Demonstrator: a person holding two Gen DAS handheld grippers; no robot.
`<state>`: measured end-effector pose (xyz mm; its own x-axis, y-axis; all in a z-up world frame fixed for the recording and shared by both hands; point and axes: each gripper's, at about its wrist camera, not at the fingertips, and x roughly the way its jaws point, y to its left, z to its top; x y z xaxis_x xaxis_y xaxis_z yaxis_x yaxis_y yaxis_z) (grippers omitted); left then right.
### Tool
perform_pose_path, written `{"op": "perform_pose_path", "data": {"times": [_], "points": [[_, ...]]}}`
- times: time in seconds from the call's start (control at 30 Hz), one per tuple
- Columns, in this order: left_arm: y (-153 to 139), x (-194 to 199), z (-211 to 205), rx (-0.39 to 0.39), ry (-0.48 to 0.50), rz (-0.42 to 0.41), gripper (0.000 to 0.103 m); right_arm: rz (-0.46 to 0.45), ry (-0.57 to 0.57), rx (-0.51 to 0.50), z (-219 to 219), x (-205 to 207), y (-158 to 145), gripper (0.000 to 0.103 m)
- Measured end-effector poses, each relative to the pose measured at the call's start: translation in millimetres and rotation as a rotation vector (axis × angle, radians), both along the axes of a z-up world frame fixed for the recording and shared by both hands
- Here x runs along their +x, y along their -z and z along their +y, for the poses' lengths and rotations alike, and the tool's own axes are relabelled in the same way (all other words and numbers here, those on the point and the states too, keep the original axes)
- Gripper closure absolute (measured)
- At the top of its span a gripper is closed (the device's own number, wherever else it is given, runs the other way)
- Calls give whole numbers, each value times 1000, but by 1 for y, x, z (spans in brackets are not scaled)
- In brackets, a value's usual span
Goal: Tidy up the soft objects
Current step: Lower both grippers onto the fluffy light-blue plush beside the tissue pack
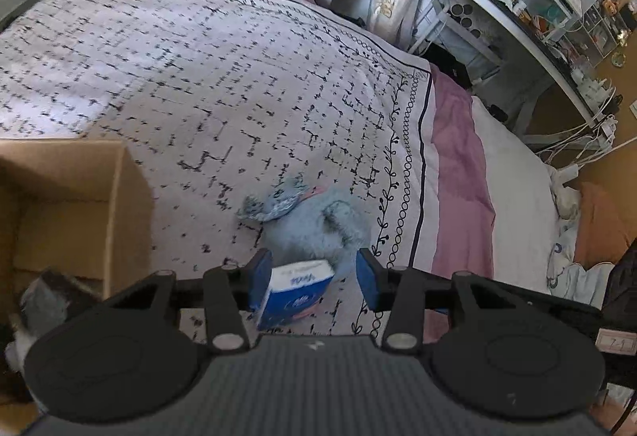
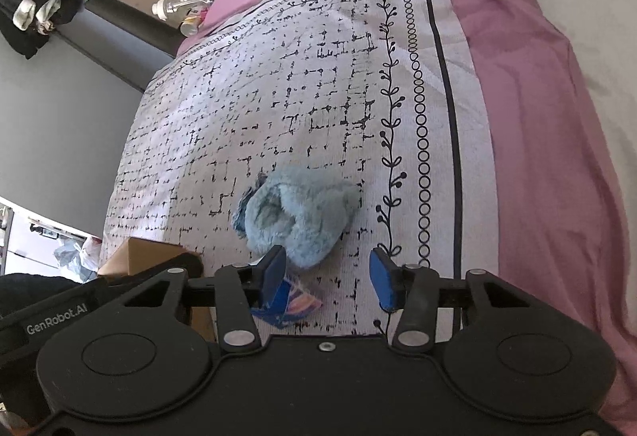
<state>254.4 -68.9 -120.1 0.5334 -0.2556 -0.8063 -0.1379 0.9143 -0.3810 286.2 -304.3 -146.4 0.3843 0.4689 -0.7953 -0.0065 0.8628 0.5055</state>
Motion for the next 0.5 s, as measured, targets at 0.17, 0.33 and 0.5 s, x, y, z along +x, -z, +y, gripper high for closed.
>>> {"op": "perform_pose_path", "data": {"times": [0.17,0.33,0.5], "points": [[15,21,-2,-27,10,30,61,23,-8,10,8,15,11,62],[30,36,-4,-41,14,56,61,49,-6,15,13,27,24,66],[42,49,0,-56,7,82,62,80,5,35,14,35,35,67]]}}
